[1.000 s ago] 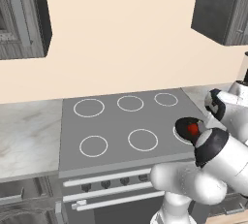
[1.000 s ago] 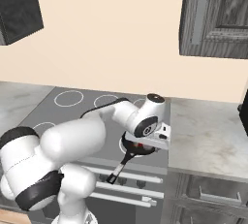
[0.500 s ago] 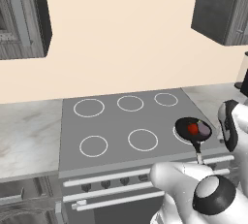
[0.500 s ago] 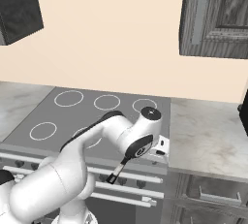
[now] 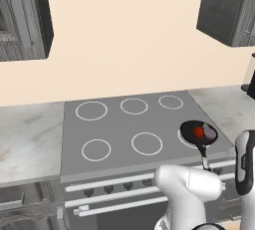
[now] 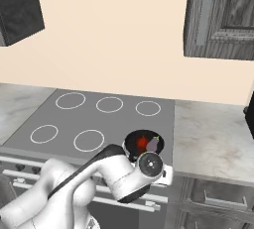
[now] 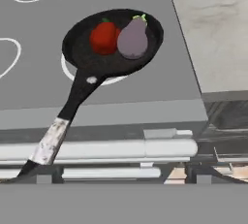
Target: Put the eggplant and bell pepper in the pan. Then turn on the front right burner and set the heat to medium.
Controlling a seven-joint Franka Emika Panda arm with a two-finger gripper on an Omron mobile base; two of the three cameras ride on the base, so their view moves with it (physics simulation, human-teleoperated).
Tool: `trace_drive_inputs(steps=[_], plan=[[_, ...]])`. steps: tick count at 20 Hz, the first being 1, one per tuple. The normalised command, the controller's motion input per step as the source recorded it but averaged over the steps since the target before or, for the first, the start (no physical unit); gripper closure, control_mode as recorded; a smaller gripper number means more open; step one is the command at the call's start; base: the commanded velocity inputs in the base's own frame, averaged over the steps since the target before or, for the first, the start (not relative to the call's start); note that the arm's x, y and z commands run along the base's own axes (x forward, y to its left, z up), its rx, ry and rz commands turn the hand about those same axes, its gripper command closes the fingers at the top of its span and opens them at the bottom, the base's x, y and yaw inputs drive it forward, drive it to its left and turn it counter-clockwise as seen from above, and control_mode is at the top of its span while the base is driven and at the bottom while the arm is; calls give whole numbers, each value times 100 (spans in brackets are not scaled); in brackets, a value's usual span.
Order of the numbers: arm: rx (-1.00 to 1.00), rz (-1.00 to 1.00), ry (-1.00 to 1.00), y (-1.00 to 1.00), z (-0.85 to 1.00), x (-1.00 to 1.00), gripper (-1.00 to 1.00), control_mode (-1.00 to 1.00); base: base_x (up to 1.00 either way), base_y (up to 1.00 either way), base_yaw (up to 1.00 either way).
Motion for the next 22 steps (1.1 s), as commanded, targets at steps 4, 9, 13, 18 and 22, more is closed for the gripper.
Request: trace_drive_inputs(steps=[4, 9, 13, 18, 22], plan=[[0, 4, -49, 0, -19, -11, -100, -100, 0, 0, 0], [0, 8, -48, 0, -11, -15, -100, -100, 0, 0, 0], [0, 9, -40, 0, -6, -23, -100, -100, 0, 0, 0], [0, 8, -32, 0, -5, -21, -100, -100, 0, 0, 0], [-1, 2, -11, -4, -5, -14, -100, -100, 0, 0, 0]])
